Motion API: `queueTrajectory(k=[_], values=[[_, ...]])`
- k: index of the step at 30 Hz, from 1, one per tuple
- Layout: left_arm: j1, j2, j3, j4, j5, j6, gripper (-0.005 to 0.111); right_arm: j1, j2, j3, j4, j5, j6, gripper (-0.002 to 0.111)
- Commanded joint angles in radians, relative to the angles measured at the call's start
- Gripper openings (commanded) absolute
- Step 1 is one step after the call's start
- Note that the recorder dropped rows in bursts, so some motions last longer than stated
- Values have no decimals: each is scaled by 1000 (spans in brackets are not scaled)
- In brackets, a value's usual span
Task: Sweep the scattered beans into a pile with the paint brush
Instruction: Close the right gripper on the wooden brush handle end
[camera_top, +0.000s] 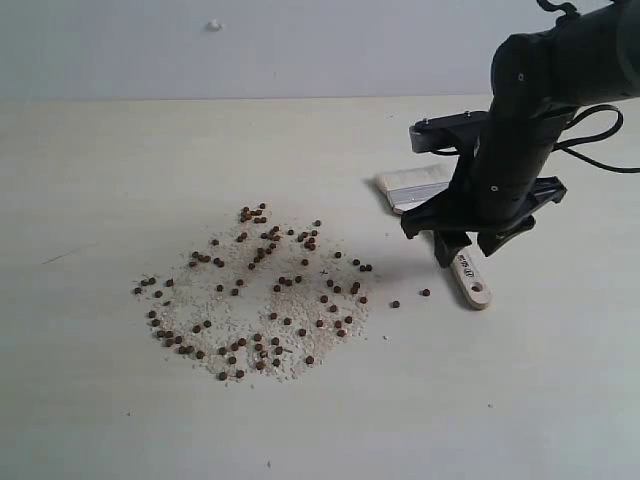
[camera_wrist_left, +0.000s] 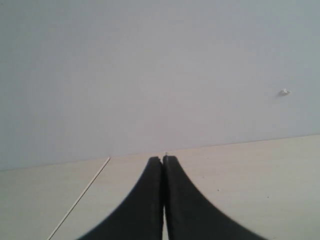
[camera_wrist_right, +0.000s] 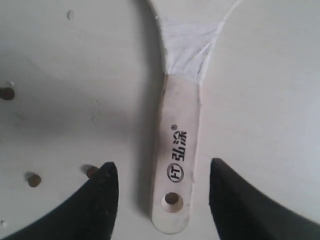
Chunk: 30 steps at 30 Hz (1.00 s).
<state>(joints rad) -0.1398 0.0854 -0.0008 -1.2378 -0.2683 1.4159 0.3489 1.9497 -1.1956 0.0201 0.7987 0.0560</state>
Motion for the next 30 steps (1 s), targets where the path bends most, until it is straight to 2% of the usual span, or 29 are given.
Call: queueTrajectory(k=[1, 12, 18, 21, 25, 30], values=[[1, -7, 1, -2, 1, -1, 0, 1, 11, 5, -9, 16, 26, 52], [1, -7, 1, -2, 1, -1, 0, 1, 62, 6, 4, -16, 43, 52], [1, -7, 1, -2, 1, -1, 0, 1, 62, 119, 4, -182, 43, 51], [1, -7, 1, -2, 1, -1, 0, 1, 62, 126, 6, -129, 43, 49], [1, -7, 1, -2, 1, -1, 0, 1, 62, 102, 6, -72, 43, 39], [1, -7, 1, -2, 1, -1, 0, 1, 62, 67, 6, -16, 43, 39]])
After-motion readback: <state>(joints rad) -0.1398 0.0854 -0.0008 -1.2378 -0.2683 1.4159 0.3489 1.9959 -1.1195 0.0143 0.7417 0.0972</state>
